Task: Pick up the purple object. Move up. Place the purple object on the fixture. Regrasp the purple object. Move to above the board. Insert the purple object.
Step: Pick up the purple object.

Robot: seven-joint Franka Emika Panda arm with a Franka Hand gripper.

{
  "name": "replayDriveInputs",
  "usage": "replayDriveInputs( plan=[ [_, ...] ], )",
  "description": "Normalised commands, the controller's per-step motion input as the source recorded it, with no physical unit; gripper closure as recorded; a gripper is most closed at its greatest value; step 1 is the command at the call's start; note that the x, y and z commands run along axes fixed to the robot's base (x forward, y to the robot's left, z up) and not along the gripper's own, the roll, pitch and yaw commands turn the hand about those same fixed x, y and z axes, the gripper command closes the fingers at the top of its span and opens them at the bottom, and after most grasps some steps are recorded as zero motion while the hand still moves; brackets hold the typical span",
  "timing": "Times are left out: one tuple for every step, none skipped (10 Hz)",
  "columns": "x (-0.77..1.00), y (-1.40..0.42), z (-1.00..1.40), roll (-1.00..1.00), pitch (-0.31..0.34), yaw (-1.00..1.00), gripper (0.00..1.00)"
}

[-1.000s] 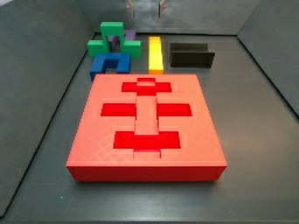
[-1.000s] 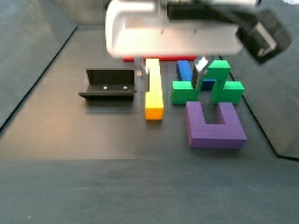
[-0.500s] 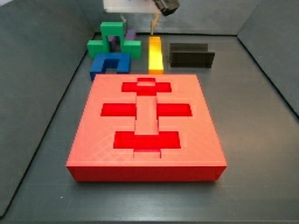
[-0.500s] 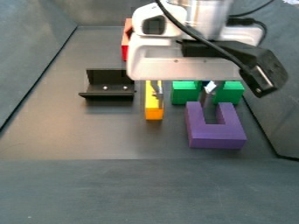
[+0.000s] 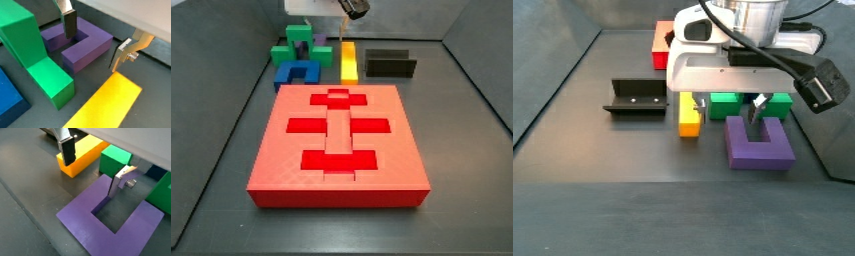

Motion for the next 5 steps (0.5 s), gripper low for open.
replayDriveInputs(
  plan=[
    [-0.08,-0.07,-0.20,-0.03,-0.036,0.00,0.00],
    [-0.09,0.00,-0.14,-0.03,-0.023,0.00,0.00],
    [-0.09,-0.01,-0.15,-0.01,-0.011,0.00,0.00],
    [-0.06,-0.05,-0.18,-0.01,-0.013,0.00,0.00],
    [-0.07,-0.10,-0.23,0.00,-0.017,0.00,0.00]
  ],
)
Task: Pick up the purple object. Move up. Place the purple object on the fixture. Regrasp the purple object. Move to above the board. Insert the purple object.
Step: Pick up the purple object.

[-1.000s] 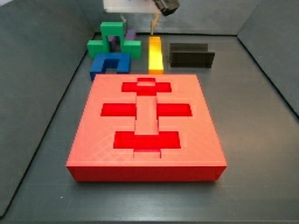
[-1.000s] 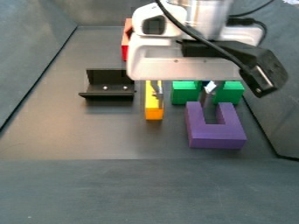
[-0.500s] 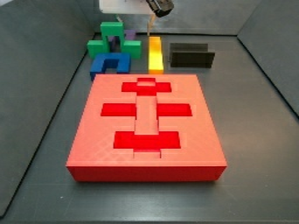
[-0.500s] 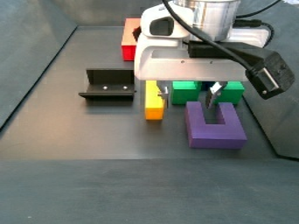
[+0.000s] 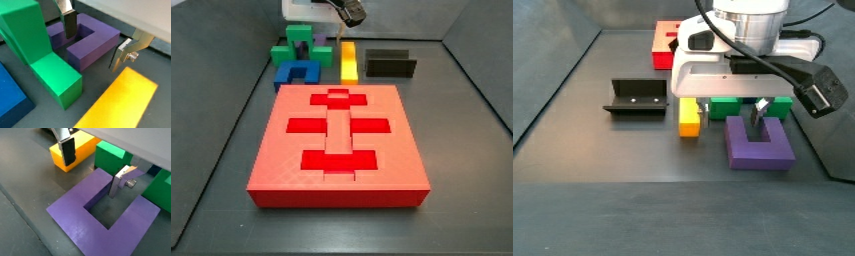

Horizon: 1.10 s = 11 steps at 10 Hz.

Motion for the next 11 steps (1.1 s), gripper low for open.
replayDriveInputs(
  plan=[
    [-0.11,-0.08,-0.23,0.00,-0.021,0.00,0.00],
    [-0.08,-0.01,-0.21,0.00,-0.006,0.00,0.00],
    [-0.06,0.00,-0.16,0.00,-0.003,0.00,0.00],
    [-0.03,-0.01,-0.17,0.00,-0.004,0.00,0.00],
    [-0.05,-0.02,-0.18,0.00,-0.007,0.00,0.00],
    [-0.07,-0.01,-0.13,0.00,0.000,0.00,0.00],
    [-0.06,-0.04,-0.04,0.00,0.000,0.00,0.00],
    [0.00,0.00,0.00,0.00,0.000,0.00,0.00],
    [0.00,0.00,0.00,0.00,0.000,0.00,1.00],
    [0.00,0.00,0.00,0.00,0.000,0.00,1.00],
    [0.00,0.00,0.00,0.00,0.000,0.00,1.00]
  ],
)
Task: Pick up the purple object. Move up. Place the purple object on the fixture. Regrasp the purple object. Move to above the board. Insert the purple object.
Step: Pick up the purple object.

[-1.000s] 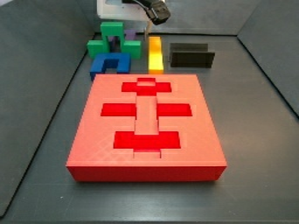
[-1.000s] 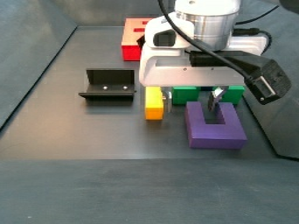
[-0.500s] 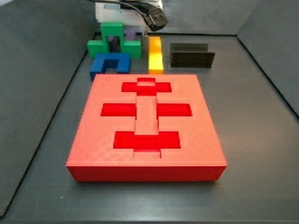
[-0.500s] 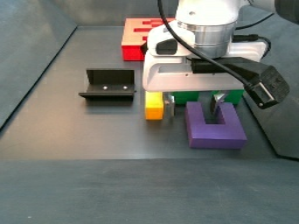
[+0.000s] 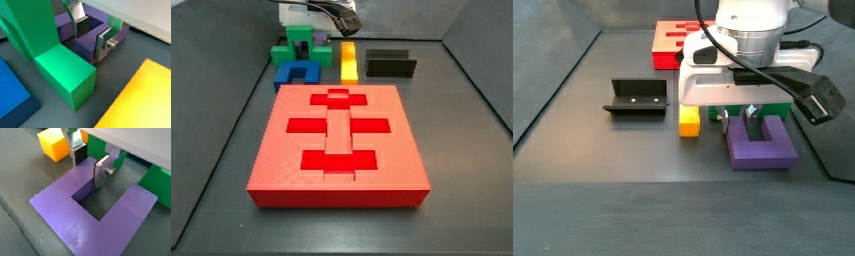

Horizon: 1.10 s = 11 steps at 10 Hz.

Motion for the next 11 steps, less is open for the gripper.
replayDriveInputs(
  plan=[
    [0.00,0.00,0.00,0.00,0.000,0.00,1.00],
    [0.00,0.00,0.00,0.00,0.000,0.00,1.00],
    [0.00,0.00,0.00,0.00,0.000,0.00,1.00],
    [0.00,0.00,0.00,0.00,0.000,0.00,1.00],
    [0.00,0.00,0.00,0.00,0.000,0.00,1.00],
    [0.00,0.00,0.00,0.00,0.000,0.00,1.00],
    [0.00,0.00,0.00,0.00,0.000,0.00,1.00],
    [0.00,0.00,0.00,0.00,0.000,0.00,1.00],
    [0.00,0.00,0.00,0.00,0.000,0.00,1.00],
    [0.00,0.00,0.00,0.00,0.000,0.00,1.00],
    [0.00,0.00,0.00,0.00,0.000,0.00,1.00]
  ],
)
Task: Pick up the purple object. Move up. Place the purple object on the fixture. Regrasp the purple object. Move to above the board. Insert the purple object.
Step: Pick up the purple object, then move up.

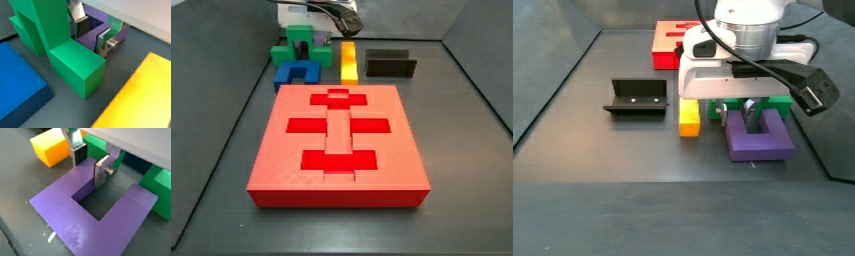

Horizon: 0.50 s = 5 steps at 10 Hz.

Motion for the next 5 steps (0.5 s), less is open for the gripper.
replayDriveInputs(
  plan=[
    [0.00,0.00,0.00,0.00,0.000,0.00,1.00],
    [0.00,0.00,0.00,0.00,0.000,0.00,1.00],
    [0.00,0.00,0.83,0.00,0.000,0.00,1.00],
    [-0.05,0.03,0.79,0.00,0.027,0.04,1.00],
    [-0.08,0.02,0.60,0.00,0.062,0.04,1.00]
  ],
)
